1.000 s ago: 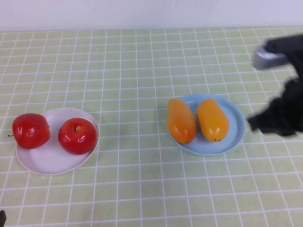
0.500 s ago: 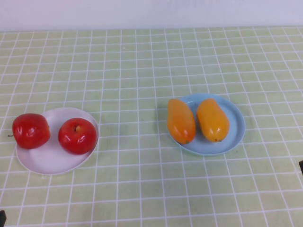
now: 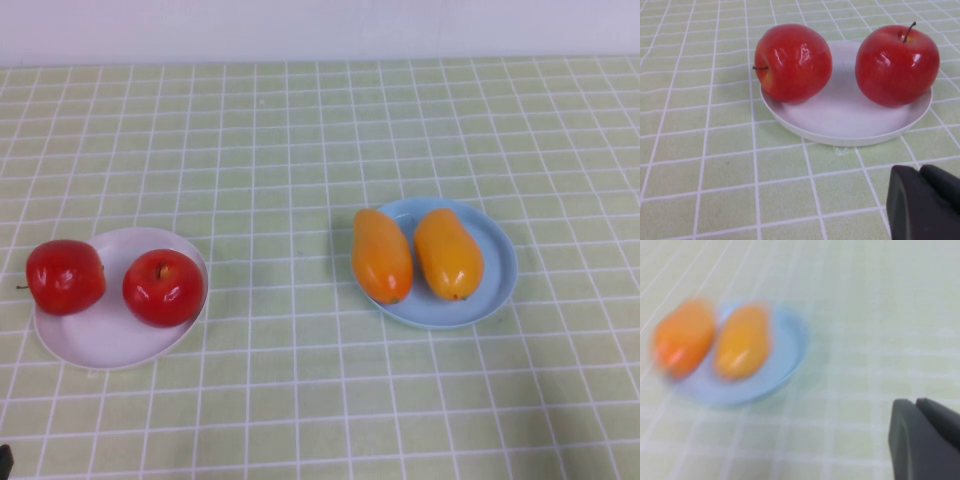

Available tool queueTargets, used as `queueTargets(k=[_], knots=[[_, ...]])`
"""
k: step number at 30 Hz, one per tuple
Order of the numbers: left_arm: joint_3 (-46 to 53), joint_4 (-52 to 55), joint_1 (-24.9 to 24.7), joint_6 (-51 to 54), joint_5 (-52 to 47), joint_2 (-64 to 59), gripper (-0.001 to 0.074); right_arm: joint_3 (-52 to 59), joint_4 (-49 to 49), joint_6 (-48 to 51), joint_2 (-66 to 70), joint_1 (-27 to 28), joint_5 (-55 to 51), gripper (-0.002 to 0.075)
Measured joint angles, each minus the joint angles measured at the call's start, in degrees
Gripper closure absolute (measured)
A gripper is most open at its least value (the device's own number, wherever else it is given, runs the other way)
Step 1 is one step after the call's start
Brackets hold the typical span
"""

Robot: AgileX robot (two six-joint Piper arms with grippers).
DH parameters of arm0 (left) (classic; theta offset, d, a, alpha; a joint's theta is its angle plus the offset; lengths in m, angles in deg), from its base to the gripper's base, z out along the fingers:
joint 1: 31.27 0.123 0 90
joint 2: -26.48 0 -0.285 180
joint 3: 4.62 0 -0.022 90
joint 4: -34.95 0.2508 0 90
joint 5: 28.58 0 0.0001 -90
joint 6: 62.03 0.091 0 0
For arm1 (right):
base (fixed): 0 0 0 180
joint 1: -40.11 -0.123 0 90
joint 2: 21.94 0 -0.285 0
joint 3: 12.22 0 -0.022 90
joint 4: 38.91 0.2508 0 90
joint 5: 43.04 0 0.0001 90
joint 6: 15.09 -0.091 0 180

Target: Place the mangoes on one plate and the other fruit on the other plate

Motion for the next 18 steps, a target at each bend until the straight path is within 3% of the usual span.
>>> queueTargets(k=[3,5,13,18], knots=[[0.0,0.0,0.0,0.0,0.0,0.0,0.0731,9.7,0.0,0.0,-9.0,6.1,9.8,0.0741],[0.0,0.0,0.0,0.0,0.0,0.0,0.0731,12.4,0.2,0.0,-13.7,8.2,10.8,0.0741],[0.0,0.0,0.0,0.0,0.0,0.0,0.0731,12.8,0.2,0.0,-28.4,9.4,0.7,0.0741],[0.0,0.0,0.0,0.0,0.0,0.1,0.0731,12.9,0.2,0.0,-29.5,9.4,-5.9,0.0741]])
